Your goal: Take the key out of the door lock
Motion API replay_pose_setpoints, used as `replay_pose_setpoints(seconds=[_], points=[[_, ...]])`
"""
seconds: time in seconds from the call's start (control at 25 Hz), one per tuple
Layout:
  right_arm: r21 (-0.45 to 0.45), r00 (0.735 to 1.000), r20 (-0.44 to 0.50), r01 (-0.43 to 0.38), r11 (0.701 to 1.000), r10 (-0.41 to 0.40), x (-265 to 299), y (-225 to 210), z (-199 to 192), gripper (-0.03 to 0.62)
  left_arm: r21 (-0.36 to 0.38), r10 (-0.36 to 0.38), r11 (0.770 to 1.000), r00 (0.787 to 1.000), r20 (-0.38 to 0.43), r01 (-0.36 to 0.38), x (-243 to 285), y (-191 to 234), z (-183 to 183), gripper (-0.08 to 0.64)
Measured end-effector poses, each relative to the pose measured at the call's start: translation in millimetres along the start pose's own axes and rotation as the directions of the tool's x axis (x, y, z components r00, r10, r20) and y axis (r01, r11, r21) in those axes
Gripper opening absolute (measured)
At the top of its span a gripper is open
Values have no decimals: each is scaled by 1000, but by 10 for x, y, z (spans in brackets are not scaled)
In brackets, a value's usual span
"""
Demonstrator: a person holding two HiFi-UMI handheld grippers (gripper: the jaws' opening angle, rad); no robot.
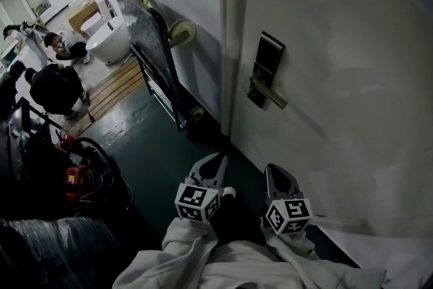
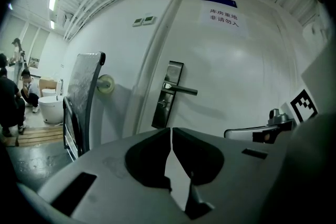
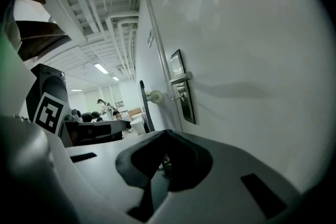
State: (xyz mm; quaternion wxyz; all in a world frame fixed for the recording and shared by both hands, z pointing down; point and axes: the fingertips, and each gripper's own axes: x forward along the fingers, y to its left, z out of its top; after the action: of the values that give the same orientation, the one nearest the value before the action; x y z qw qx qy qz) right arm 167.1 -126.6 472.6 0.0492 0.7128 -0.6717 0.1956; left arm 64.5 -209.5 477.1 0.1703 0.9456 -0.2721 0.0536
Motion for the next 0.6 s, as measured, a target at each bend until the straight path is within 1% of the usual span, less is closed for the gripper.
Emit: replay_pose_setpoints(seconds=[0.12,0.24,0.4,0.52,0.6], points=[[2,1000,3,20,1000,-20,179,-66,83,52,-11,-37,999,999,3,37,204,84,77,21],[2,999,10,37,999,-37,349,-120,154,52,-5,-81,997,997,6,81,401,144,149,21],[5,997,34,66,998,-66,505,-207,250,52,-11,-127,992,992,3,127,655,232,213,21],[18,994,51,98,995,-99,569,-303,304,52,-18,-179,984,984,2,179,816,234,255,21],[22,992,58,114,993,-115,606,-345,337,52,-37,-218,975,976,12,218,908,213,309,22]])
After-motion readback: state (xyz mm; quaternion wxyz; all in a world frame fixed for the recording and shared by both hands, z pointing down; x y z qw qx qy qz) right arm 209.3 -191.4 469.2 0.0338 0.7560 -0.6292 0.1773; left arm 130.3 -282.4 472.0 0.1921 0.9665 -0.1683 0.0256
